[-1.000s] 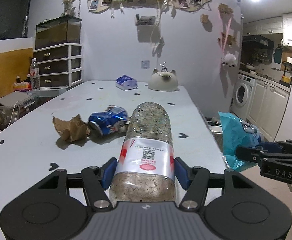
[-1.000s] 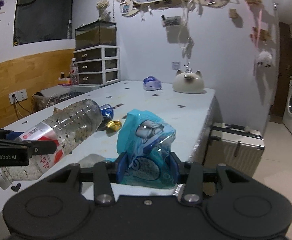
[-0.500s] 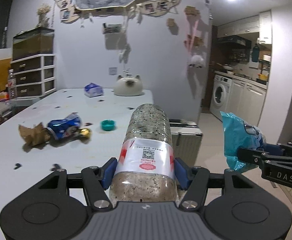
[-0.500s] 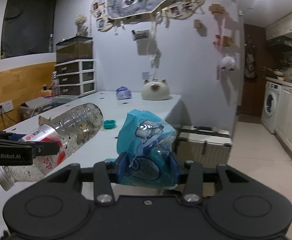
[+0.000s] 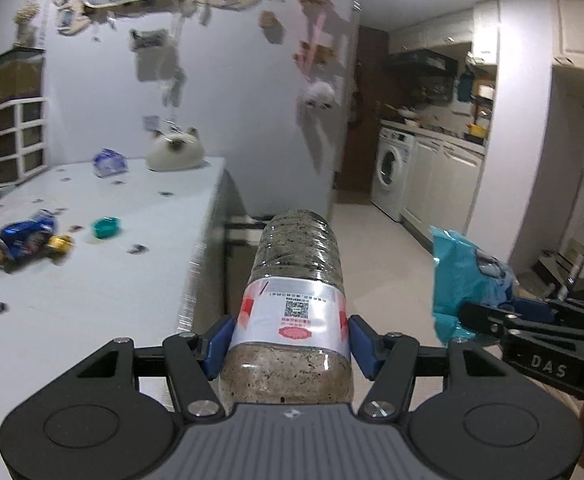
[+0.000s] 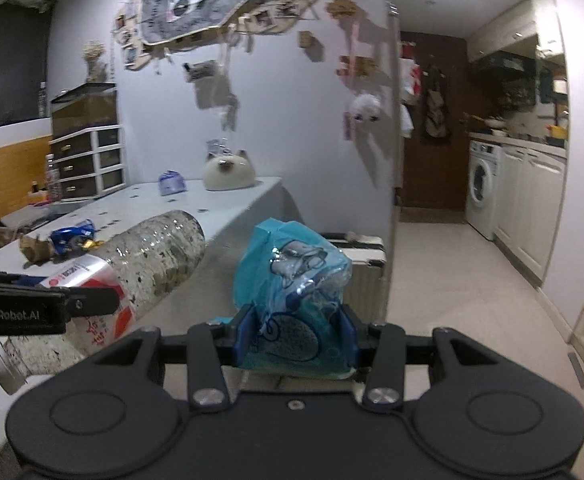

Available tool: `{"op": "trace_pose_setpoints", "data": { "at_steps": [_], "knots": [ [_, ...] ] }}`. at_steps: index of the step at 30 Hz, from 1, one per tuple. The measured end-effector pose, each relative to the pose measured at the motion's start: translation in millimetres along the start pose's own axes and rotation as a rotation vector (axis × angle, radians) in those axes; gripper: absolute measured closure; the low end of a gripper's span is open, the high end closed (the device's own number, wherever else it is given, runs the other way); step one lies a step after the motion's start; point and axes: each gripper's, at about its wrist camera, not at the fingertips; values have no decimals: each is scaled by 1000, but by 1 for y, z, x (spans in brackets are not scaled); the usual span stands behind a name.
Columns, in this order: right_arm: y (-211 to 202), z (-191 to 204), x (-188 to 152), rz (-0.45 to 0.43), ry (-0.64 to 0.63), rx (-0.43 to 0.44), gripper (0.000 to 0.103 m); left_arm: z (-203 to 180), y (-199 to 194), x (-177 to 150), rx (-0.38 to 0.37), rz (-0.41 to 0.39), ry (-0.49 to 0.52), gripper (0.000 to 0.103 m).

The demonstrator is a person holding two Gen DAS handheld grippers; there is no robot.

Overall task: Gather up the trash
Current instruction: 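Carry the bottle and blue bag with both tools over the wastebasket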

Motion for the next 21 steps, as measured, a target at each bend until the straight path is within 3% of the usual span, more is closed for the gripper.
{"op": "trace_pose_setpoints", "data": {
  "at_steps": [13,21],
  "knots": [
    [15,-93,-55,103,109,-83,58,-93,81,-29,-114,140,38,42],
    [59,-135,-87,203,168,-138,58,-99,161,-54,-155,269,20,42]
  ]
}}
Point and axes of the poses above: each gripper's, at about its wrist camera, not at the fingertips, and y roughly the way its jaws point, z to its left, x to its top, and after that the axes turned 10 degrees about z, right-handed
